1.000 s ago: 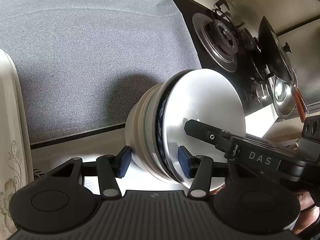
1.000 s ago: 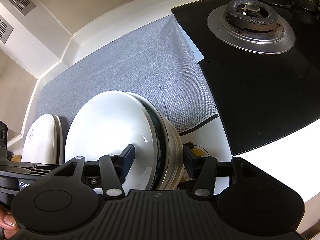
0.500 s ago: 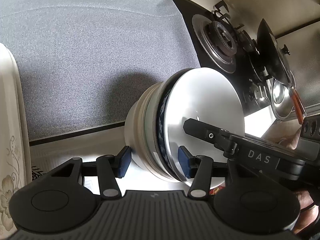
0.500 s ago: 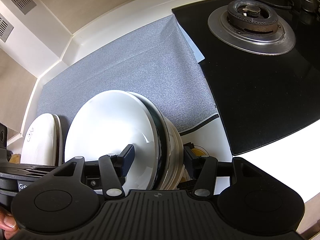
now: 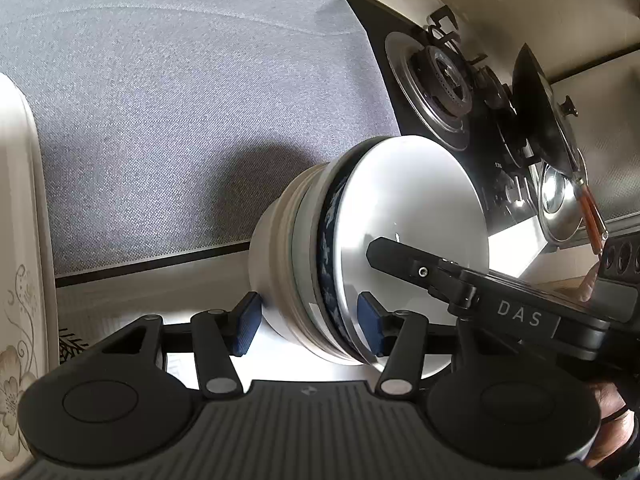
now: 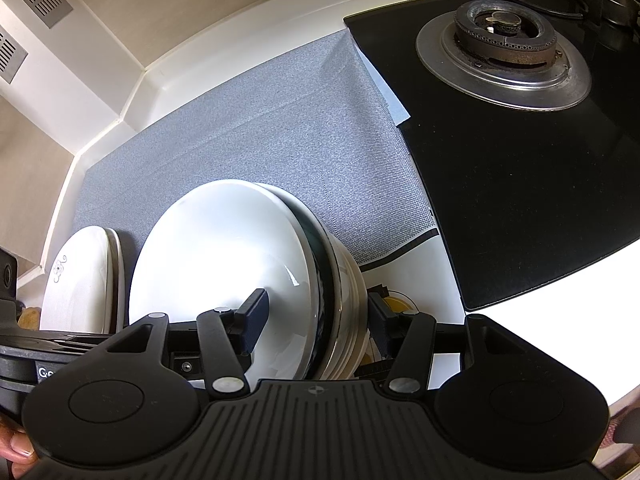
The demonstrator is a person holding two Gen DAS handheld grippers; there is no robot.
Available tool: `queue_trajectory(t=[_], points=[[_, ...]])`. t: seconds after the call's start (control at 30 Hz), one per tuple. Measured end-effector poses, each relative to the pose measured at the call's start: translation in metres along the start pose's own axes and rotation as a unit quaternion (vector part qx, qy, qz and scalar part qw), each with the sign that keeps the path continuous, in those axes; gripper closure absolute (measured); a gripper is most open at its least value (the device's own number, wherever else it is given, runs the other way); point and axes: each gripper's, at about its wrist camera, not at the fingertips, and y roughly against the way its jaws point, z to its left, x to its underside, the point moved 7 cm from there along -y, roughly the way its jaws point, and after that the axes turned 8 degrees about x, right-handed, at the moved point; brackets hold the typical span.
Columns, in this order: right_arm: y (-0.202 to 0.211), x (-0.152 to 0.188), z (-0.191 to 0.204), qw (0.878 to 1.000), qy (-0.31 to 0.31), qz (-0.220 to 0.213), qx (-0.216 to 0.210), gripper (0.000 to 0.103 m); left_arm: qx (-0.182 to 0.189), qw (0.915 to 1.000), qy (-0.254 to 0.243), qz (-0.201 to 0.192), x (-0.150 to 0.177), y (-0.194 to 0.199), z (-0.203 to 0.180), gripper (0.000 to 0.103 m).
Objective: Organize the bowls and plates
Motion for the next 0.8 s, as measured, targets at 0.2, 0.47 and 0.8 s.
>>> queue_trajectory(t=[0.2,0.47,0.8], points=[[-0.0004,-0.0003,-0.0004,1.000,-0.001,0.000,0.000,0.047,0.001,1.0000,-0.002,0.002,-0.0001,0.0007,0.0004,0.044],[-0.0011,-0.0004,-0.0005,1.000,-0.001,0.001,0.001,0.047,0.001,1.0000,0.000,0.004,-0.0011,0.0003,-0.0008,0.044],[-0.0014,-0.0012,-0.0006,1.000,-0.002,0.002,0.001,0.047,0.001,1.0000,0.001,0.006,-0.0015,-0.0002,-0.0018,0.044]])
